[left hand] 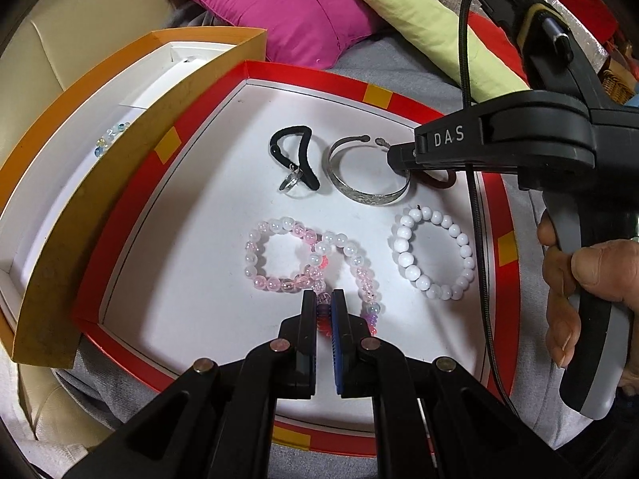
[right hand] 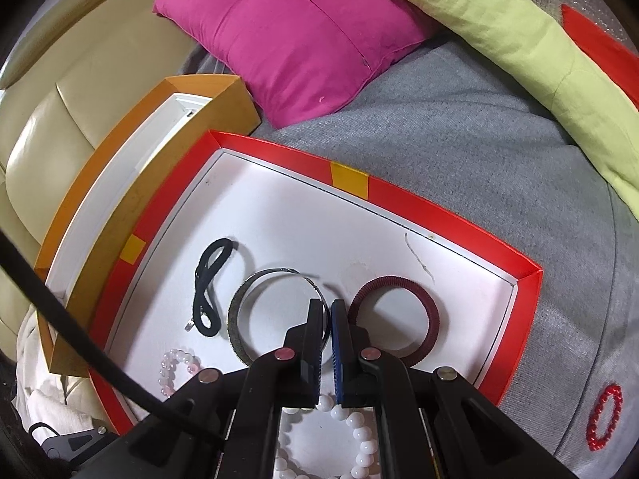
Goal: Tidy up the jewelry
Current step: 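Lower the bangle into the tray and open the right gripper while the left releases the pink bracelet, then move both grippers back over the bed to the red and purple bracelets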
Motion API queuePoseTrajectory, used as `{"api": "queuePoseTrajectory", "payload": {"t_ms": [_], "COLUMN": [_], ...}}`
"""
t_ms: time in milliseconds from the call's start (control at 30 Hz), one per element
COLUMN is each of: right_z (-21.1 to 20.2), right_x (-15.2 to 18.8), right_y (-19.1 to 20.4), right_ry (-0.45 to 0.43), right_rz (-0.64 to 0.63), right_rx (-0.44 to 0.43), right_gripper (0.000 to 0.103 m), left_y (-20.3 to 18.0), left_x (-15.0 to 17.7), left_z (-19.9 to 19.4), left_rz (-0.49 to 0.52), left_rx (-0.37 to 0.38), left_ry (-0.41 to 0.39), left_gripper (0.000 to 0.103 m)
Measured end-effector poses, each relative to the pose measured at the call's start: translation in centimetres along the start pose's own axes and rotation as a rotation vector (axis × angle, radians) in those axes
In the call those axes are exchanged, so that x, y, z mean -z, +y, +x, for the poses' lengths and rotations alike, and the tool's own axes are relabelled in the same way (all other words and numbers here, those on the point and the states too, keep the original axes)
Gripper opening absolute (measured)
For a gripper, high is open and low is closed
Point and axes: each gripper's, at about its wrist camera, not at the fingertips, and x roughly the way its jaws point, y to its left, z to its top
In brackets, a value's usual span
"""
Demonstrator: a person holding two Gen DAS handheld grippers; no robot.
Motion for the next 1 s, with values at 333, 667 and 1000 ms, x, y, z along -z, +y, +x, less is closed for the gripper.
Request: {"api": "queuePoseTrajectory", "payload": {"t_ms": [333,667,1000], "right_z": [-0.2,-5.4,-13.0], "right_x": [-0.1,1.4,10.0], "right_y": [-0.4,-2.9,-13.1], "right_ry": [-0.009,-0.104,-0.206], "right_rz": [0.014,0.047,0.189], "right_rx": [0.008,0.006,0.035], "right_gripper": [0.006,0.064,0.075], "left_y": [0.8,1.6,-7.2], "left_x": [-0.3,-0.5,-0.3], "left_z": [-0.8,-5.1,-7.8], "left_rz": [-0.049,-0.143,-0.039], "left_rx": [-0.015,-0.106,-0.061], "left_ry": [-0.021,-0.157,-0.239], "left_gripper": [0.009,0.060,0.069]}}
